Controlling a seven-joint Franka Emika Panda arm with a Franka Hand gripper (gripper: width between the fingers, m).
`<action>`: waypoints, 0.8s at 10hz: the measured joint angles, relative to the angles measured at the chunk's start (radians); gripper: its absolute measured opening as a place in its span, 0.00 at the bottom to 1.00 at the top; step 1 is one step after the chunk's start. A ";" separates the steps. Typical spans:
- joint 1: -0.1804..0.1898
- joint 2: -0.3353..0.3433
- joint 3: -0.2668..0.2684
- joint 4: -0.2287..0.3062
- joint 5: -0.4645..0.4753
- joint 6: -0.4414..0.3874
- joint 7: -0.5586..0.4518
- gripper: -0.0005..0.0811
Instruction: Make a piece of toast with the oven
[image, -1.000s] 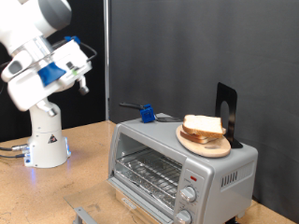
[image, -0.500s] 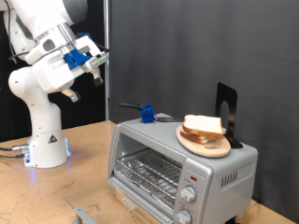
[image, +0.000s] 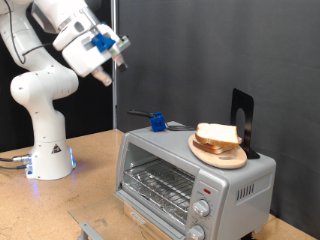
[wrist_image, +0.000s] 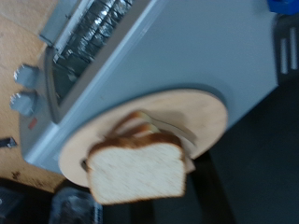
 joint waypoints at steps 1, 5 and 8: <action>0.008 -0.030 0.018 -0.001 -0.004 -0.016 -0.005 0.84; 0.007 -0.110 0.136 -0.004 -0.077 -0.096 0.004 0.84; -0.006 -0.106 0.193 -0.013 -0.134 -0.176 0.069 0.84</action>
